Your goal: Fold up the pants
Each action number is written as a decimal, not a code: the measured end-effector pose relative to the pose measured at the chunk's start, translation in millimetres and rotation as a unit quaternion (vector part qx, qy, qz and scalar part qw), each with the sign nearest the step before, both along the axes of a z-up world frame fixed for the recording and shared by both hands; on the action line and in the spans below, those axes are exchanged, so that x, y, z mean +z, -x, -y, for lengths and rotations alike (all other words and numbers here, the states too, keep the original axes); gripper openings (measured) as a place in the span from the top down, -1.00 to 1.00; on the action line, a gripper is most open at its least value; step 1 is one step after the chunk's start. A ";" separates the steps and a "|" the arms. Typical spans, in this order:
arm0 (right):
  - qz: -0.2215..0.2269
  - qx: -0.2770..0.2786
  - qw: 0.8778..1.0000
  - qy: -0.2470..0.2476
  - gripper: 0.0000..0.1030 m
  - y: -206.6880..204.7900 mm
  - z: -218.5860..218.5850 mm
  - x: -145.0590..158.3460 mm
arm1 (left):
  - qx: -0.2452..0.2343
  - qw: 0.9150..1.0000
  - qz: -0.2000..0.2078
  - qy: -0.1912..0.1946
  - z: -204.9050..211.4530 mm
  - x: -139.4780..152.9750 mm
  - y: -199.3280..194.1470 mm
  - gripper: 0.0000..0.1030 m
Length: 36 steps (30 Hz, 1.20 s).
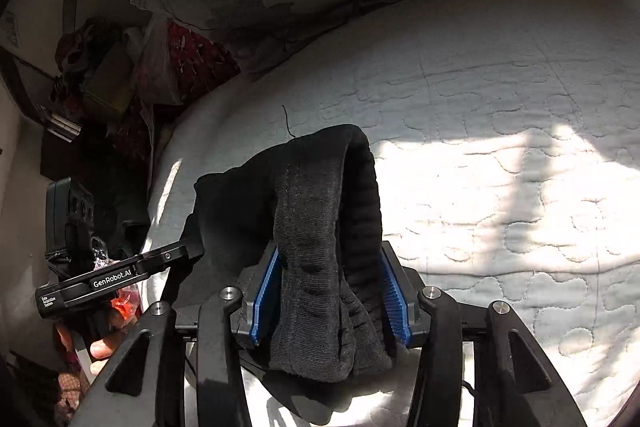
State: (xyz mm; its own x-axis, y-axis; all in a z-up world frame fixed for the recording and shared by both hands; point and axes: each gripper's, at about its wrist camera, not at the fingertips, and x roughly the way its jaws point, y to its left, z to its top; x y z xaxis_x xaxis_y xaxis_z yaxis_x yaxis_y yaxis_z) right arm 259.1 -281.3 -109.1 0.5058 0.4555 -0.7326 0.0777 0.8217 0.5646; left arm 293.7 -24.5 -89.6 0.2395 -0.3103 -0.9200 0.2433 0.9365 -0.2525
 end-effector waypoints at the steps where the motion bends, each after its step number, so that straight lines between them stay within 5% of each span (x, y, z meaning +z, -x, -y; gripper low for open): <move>1: -0.003 0.000 1.000 -0.001 -0.15 1.2 4.5 -4.2 | -0.004 1.000 0.012 -0.011 -0.4 1.1 3.3 0.48; 5: -0.014 -0.028 0.997 -0.065 -0.24 21.0 31.4 -12.4 | -0.003 0.999 0.027 -0.033 -11.4 5.6 13.8 0.32; 15: -0.006 -0.080 0.994 -0.068 -0.52 92.4 39.0 6.6 | 0.027 1.000 -0.007 -0.006 -32.7 17.4 54.0 0.30; 19: -0.015 -0.112 0.988 -0.108 -0.52 89.8 43.8 -2.1 | 0.012 1.000 -0.020 0.016 -21.8 23.1 58.9 0.30; 21: -0.020 -0.128 0.983 -0.131 -0.52 81.2 47.9 -6.2 | 0.013 0.999 -0.031 0.035 -16.6 23.2 60.1 0.00; 27: -0.030 -0.132 0.977 -0.162 -0.52 55.4 32.7 -15.3 | 0.063 0.986 -0.075 0.137 -20.1 18.8 61.9 -0.18; 33: -0.033 -0.151 0.972 -0.176 -0.47 55.7 33.0 -21.5 | 0.104 0.970 -0.124 0.180 -20.2 12.5 71.2 -0.17; 36: -0.035 -0.165 0.967 -0.190 -0.37 60.6 40.0 -19.8 | 0.122 0.978 -0.091 0.144 -18.2 19.3 76.3 -0.18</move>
State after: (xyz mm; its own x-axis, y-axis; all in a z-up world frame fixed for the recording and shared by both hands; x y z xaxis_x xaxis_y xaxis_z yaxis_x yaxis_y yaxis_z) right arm 198.5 -321.4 -128.9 0.6243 0.5208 -0.5823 0.3491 0.4808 0.8043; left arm 217.4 -6.3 -70.3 0.1786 -0.5168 -0.8372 -0.0530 0.8446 -0.5327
